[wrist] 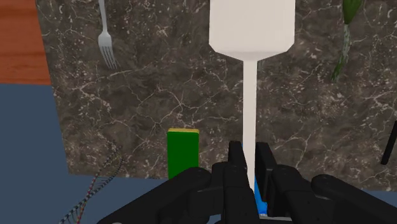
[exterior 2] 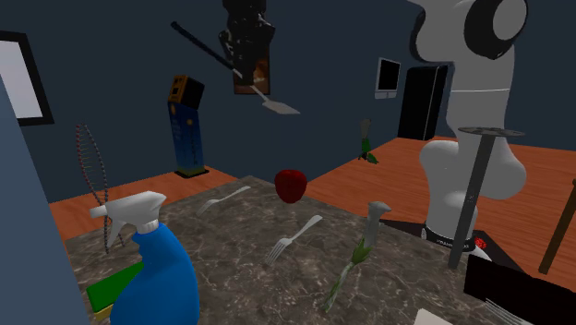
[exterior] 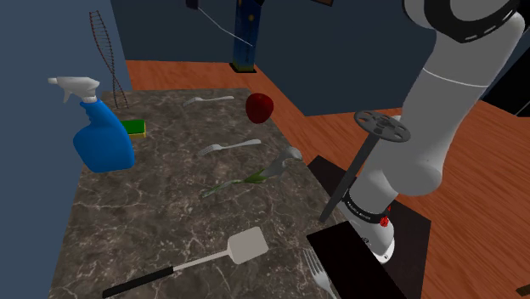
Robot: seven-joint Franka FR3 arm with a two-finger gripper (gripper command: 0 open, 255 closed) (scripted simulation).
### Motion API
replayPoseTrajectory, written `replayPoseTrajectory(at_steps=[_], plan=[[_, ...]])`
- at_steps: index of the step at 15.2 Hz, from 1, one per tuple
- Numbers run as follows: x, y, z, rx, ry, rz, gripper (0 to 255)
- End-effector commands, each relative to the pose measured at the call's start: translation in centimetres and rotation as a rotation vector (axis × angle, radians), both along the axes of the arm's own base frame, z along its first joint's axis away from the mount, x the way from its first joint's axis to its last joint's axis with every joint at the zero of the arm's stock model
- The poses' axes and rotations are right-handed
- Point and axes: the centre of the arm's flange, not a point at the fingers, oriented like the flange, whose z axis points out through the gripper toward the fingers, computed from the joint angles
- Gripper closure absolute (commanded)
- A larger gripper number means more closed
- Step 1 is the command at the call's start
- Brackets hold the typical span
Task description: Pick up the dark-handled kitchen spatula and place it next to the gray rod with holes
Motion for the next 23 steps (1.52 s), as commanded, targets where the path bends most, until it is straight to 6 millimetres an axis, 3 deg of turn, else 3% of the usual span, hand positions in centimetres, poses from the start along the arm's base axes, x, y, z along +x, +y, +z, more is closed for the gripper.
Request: replayPoseTrajectory(at_steps=[1, 22, 23], plan=[[-2.5, 1.2, 0.1, -0.001, 0.000, -0.001, 255], [-27.4, 14.6, 0.2, -0.001, 0.000, -0.001, 255], [-27.4, 14.6, -0.4, -0.001, 0.000, -0.001, 255]])
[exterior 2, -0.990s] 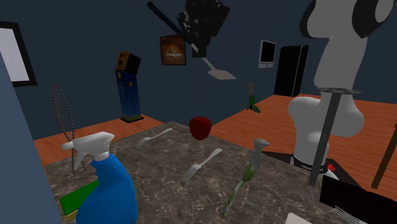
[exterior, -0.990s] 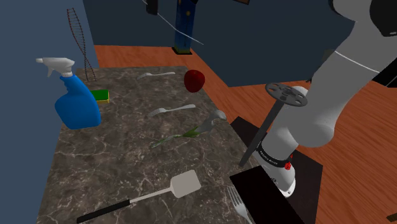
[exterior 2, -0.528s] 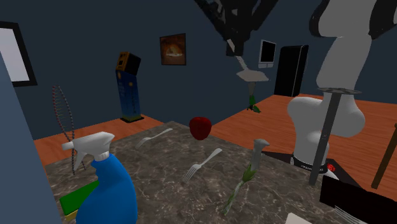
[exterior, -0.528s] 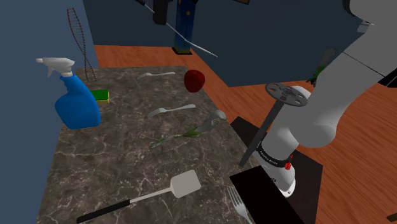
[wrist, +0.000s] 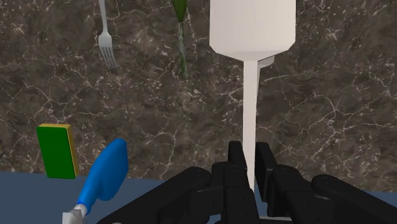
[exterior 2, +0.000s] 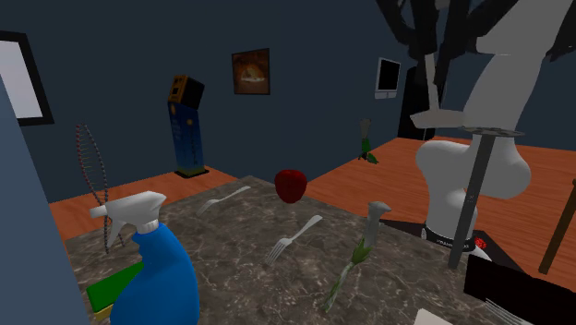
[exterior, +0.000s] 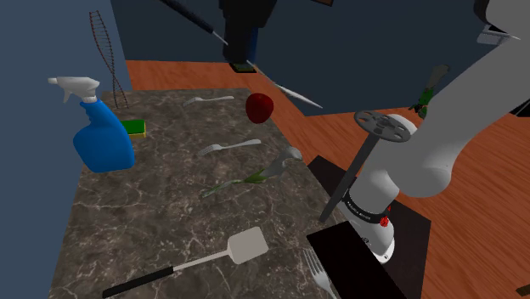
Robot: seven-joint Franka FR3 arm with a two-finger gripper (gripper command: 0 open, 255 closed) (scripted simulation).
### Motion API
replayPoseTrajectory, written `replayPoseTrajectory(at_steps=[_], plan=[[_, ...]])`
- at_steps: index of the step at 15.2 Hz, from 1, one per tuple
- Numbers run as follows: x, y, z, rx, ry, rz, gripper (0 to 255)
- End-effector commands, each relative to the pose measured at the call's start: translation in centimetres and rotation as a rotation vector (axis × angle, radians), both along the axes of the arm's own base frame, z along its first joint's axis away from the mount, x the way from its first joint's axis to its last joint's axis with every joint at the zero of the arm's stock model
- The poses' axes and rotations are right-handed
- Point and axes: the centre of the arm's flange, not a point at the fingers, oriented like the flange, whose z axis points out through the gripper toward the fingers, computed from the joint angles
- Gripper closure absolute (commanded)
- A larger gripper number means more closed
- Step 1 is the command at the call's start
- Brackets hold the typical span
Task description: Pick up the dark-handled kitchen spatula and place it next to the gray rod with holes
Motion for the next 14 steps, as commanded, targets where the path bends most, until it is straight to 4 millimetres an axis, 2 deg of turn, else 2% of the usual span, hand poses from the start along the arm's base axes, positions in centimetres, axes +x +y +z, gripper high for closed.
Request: replayPoseTrajectory(at_steps=[1, 14], plan=[[-0.5, 0.4, -0.7, 0.000, 0.000, -0.002, 255], [-0.5, 0.4, -7.5, 0.000, 0.000, -0.002, 255]])
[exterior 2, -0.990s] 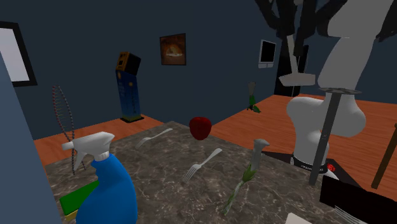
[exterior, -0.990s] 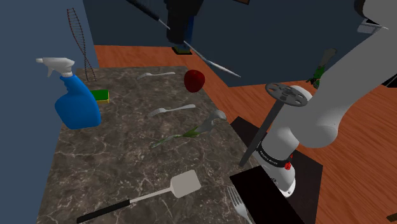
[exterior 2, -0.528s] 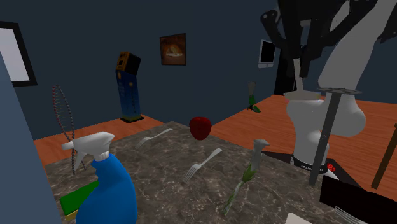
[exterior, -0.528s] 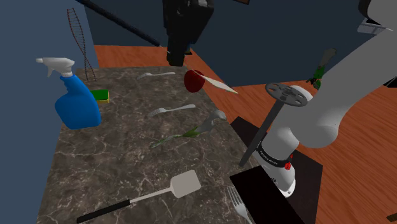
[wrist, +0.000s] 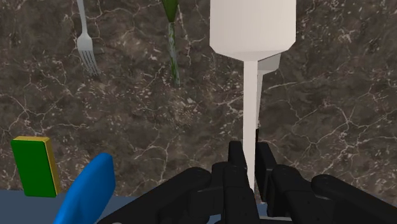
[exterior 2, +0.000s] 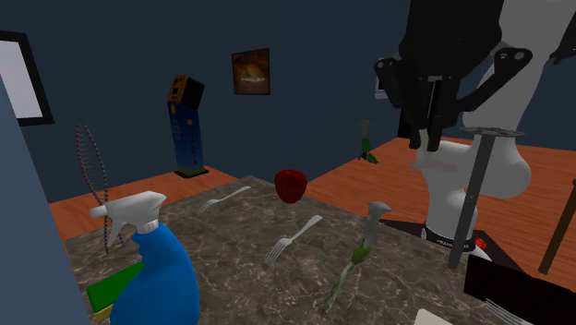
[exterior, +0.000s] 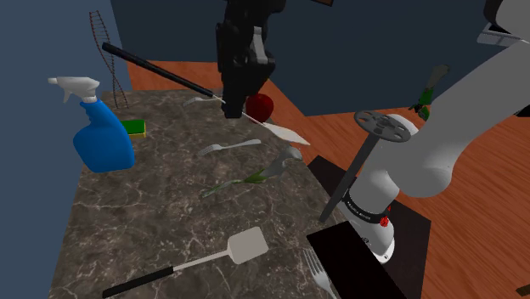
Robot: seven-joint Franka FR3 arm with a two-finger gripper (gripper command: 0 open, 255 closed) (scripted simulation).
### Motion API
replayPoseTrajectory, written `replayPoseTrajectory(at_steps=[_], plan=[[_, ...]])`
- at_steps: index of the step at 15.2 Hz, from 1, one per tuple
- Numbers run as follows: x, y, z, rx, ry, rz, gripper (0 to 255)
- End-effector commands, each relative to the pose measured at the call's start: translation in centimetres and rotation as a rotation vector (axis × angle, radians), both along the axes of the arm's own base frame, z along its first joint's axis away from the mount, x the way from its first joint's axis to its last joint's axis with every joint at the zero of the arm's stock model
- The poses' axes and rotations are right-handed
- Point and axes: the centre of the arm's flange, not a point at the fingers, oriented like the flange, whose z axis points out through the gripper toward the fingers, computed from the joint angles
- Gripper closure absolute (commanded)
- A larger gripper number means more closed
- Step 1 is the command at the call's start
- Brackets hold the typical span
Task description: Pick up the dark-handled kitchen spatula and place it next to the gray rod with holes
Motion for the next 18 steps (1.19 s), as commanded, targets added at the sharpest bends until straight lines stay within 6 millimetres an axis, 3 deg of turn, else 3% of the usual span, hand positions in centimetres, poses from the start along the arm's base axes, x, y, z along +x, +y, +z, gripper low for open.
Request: replayPoseTrajectory(at_steps=[1, 18], plan=[[0.0, 0.0, -1.1, 0.000, 0.000, 0.000, 255], [0.0, 0.0, -10.1, 0.000, 0.000, 0.000, 255]])
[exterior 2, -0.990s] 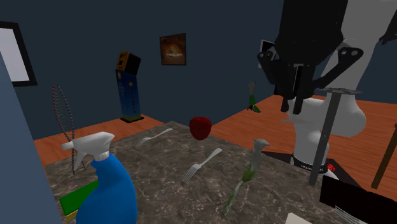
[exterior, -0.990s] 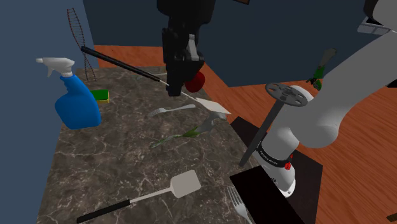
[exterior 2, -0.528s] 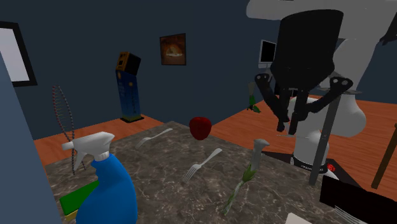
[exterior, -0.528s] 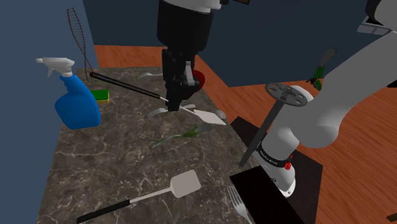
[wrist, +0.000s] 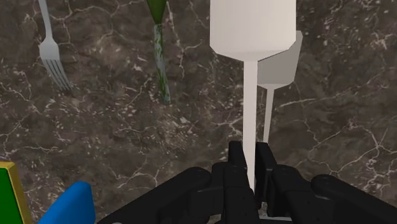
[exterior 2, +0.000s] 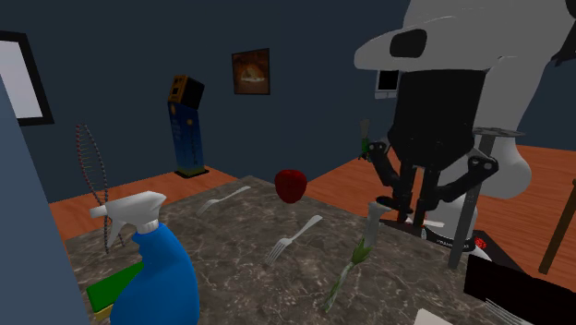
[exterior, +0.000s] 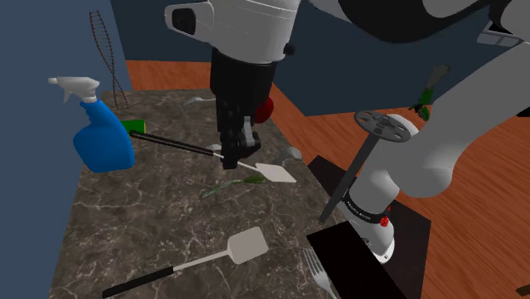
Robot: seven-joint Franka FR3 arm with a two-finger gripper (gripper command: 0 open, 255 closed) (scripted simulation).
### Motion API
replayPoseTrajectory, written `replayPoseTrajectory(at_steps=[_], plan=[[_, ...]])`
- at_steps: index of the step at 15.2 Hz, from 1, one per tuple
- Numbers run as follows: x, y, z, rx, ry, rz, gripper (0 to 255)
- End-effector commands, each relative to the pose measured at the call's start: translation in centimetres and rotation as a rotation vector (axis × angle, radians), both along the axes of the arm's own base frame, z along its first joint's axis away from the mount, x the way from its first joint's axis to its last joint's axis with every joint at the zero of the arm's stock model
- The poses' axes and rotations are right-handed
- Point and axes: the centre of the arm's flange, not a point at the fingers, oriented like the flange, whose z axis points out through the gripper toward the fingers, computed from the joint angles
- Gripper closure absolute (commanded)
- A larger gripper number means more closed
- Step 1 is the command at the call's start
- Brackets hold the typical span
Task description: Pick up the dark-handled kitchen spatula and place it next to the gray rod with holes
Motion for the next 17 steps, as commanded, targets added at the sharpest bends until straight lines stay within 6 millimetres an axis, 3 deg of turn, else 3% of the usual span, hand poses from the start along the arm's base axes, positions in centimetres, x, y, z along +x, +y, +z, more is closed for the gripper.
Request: replayPoseTrajectory(at_steps=[1, 17], plan=[[0.1, 0.0, -1.0, 0.000, 0.000, 0.000, 255], [0.1, 0.0, -9.4, 0.000, 0.000, 0.000, 255]])
